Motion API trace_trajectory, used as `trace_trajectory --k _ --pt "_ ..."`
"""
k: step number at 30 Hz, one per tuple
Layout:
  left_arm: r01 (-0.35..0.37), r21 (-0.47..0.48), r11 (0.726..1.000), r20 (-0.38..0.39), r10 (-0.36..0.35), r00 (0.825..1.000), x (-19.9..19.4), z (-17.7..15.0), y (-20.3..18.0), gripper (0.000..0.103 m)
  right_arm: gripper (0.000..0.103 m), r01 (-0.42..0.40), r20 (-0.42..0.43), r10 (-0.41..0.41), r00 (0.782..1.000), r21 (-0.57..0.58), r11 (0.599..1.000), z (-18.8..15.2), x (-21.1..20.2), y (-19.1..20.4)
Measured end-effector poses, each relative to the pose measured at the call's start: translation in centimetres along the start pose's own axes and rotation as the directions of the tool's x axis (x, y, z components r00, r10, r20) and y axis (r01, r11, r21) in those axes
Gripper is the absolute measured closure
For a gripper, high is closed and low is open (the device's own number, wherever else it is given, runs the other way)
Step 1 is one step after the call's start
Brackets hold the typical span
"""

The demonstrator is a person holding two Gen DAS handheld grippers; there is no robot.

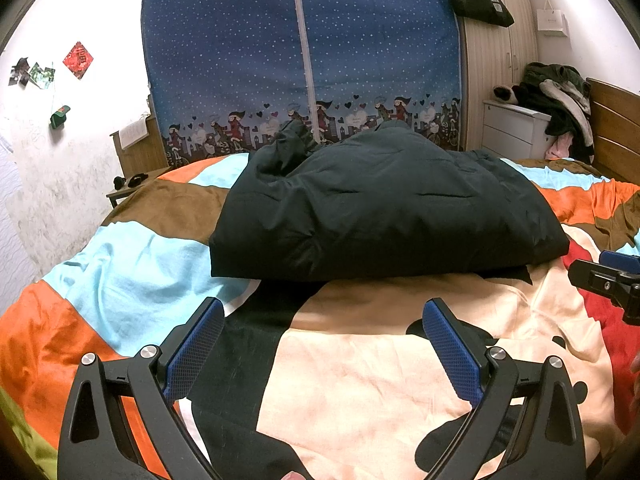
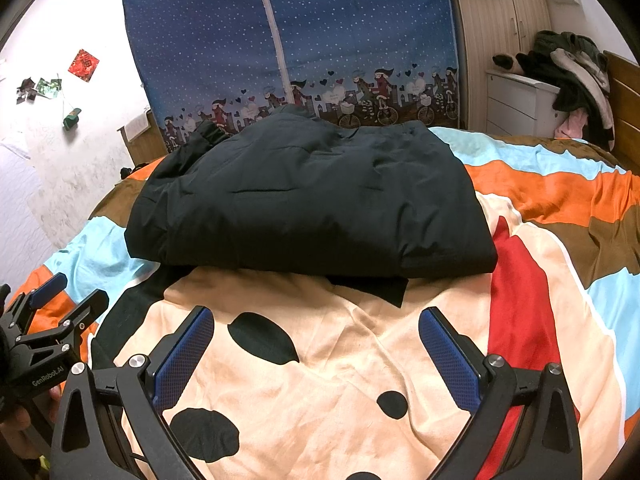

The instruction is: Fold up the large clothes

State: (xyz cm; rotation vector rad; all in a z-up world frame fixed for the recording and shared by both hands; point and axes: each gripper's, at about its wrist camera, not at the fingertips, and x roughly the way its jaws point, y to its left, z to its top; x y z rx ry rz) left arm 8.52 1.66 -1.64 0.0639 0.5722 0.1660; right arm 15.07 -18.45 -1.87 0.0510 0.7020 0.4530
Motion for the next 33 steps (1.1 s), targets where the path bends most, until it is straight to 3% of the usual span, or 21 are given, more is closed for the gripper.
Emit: trace_trajectory --k 33 --pt "0.001 -0.001 1.000 -0.002 -0.001 1.000 -0.01 0.01 0.06 0.006 0.000 0.000 -0.005 0.000 1.000 0.005 1.000 -0.11 0.08 0.04"
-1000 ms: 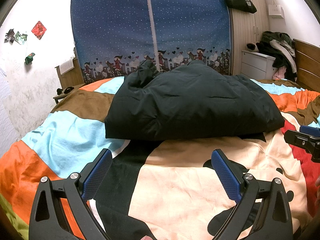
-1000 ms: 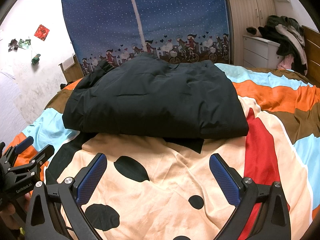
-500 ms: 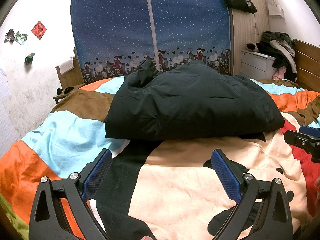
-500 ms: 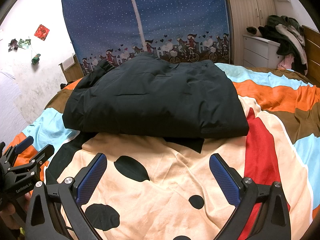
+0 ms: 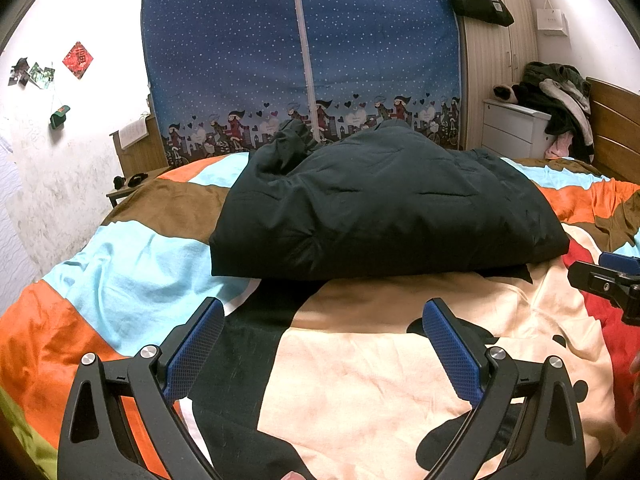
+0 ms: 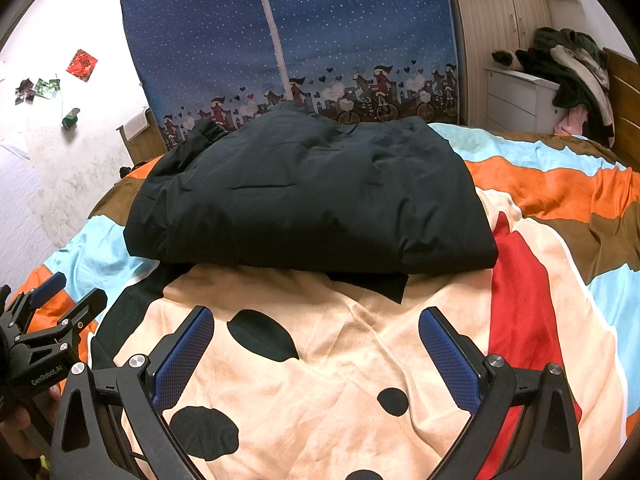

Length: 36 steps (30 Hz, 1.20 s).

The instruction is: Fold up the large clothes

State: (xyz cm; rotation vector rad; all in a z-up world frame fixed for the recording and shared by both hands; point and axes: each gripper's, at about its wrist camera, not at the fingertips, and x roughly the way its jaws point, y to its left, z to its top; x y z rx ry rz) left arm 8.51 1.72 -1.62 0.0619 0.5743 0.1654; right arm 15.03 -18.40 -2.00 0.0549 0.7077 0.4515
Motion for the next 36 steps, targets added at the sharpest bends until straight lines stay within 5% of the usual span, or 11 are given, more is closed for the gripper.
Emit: trace_trajectory --k 36 --pt "0.006 -0.008 1.000 -0.020 -0.006 1.000 -0.13 -0.90 0.08 0.006 0.000 0.001 -0.005 -0.001 1.000 0.005 1.000 -0.38 0.12 0.14"
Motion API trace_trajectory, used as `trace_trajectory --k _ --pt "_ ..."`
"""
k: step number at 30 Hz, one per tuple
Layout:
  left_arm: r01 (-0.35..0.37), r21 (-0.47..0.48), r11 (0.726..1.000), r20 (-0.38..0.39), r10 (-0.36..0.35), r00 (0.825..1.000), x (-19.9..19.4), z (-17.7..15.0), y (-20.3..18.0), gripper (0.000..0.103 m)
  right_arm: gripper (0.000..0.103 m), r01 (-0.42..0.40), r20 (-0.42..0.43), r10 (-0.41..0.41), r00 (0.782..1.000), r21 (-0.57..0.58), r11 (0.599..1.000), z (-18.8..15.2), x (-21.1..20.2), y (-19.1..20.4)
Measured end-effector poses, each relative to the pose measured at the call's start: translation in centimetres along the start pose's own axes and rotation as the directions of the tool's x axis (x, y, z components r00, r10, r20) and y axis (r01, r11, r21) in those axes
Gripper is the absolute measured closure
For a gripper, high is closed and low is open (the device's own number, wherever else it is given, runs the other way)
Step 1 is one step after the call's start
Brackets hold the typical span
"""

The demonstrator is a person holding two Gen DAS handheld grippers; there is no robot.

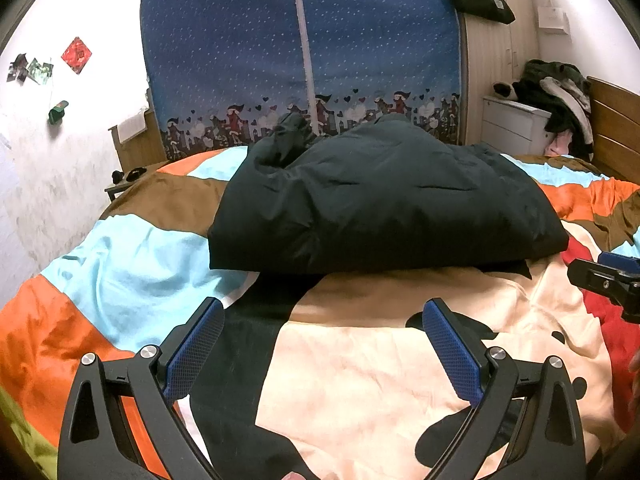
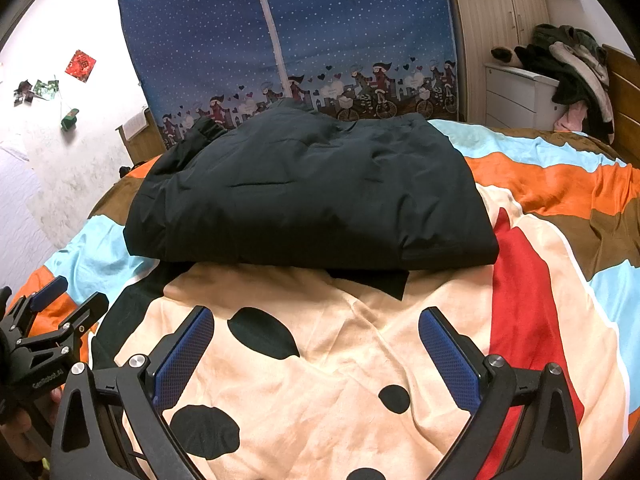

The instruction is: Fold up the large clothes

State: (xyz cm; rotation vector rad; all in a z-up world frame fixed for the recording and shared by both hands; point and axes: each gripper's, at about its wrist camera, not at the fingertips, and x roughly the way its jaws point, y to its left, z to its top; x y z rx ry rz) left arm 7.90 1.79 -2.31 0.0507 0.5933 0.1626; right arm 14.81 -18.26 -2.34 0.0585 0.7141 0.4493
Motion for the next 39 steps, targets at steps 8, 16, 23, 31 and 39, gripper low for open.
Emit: trace_trajectory --k 8,16,23,31,39 --pt "0.026 -0.023 0.999 -0.016 -0.026 1.000 -0.2 0.4 0.5 0.006 0.000 0.003 -0.005 -0.003 1.000 -0.001 1.000 -0.4 0.0 0.2" --pt "0.050 -0.030 0.998 -0.024 -0.051 0.998 -0.7 0.9 0.5 0.006 0.000 0.003 -0.005 -0.003 1.000 -0.001 1.000 -0.6 -0.1 0.3" --pt "0.038 -0.055 0.998 -0.037 -0.040 0.999 -0.5 1.1 1.0 0.006 0.000 0.004 -0.007 -0.004 1.000 0.001 1.000 -0.6 0.0 0.4" --pt "0.033 -0.064 0.997 -0.043 -0.036 0.998 -0.5 1.0 1.2 0.006 0.000 0.003 -0.011 -0.003 1.000 0.001 1.000 -0.9 0.0 0.5" --pt "0.034 -0.063 0.997 -0.050 -0.037 0.998 -0.4 1.1 1.3 0.006 0.000 0.002 -0.012 -0.002 1.000 0.002 1.000 -0.7 0.1 0.4"
